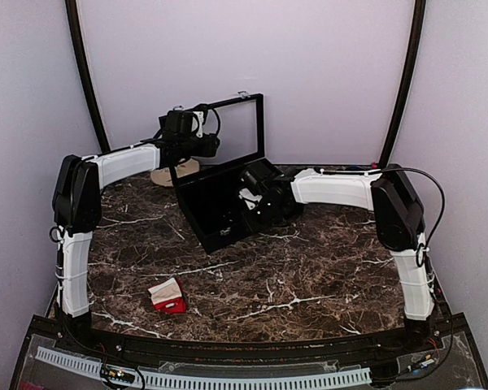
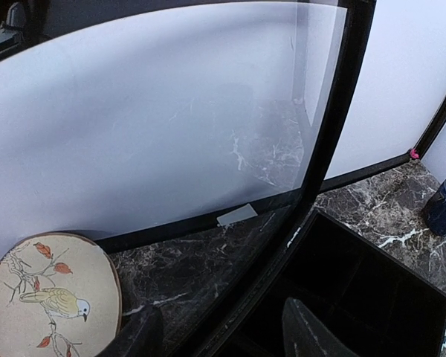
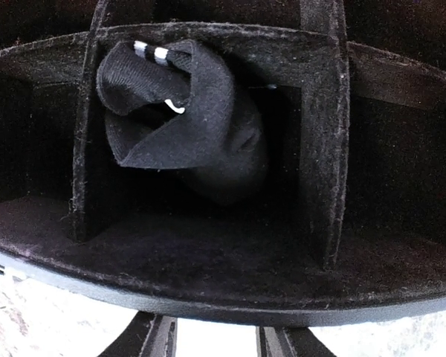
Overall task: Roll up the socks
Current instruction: Move the storage box to the corner of the board, then pick up the sock from the corner of the board.
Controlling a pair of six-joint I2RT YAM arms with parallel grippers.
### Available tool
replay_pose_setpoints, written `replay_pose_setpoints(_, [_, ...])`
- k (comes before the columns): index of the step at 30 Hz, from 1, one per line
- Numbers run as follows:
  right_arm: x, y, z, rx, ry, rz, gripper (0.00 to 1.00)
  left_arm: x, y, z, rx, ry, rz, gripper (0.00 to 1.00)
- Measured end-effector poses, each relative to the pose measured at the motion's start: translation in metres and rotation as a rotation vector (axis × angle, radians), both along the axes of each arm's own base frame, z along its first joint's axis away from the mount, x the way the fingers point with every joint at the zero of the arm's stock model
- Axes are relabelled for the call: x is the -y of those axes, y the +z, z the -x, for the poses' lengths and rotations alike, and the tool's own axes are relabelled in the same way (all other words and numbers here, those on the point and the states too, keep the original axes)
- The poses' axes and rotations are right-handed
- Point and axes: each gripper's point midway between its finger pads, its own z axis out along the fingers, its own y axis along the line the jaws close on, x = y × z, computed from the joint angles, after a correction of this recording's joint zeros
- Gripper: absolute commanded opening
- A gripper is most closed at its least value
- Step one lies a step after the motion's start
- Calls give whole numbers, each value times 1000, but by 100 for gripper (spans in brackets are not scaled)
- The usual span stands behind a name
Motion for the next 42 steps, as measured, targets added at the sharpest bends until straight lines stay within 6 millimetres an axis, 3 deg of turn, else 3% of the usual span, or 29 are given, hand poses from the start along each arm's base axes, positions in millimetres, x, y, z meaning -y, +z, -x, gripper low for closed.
replay_pose_setpoints(8, [7,-9,3,-8,-10,10,35,5,-12,9,-25,-20,-4,58])
replay_pose_setpoints(10, [15,-14,8,-20,-15,25,36,5,-24,18,-54,-25,-18,58])
replay_pose_setpoints(15, [28,-15,21,-29,-27,41,36,18,-29,40,-73,-56,-33,58])
replay_pose_setpoints(21, [31,7,41,1,-15,16,38,36,9,73,-24,-102,-14,58])
replay_pose_setpoints(26, [11,21,89,8,88,-28,41,39,50,111,31,-133,10,58])
replay_pose_setpoints(29, [-8,29,127,14,185,-64,43,26,65,138,47,-128,13,58])
replay_pose_setpoints(36, [-54,40,200,67,418,-97,47,-32,76,198,41,-45,9,58])
replay_pose_setpoints(42, [-105,59,232,195,571,-93,52,-74,83,239,25,25,19,58])
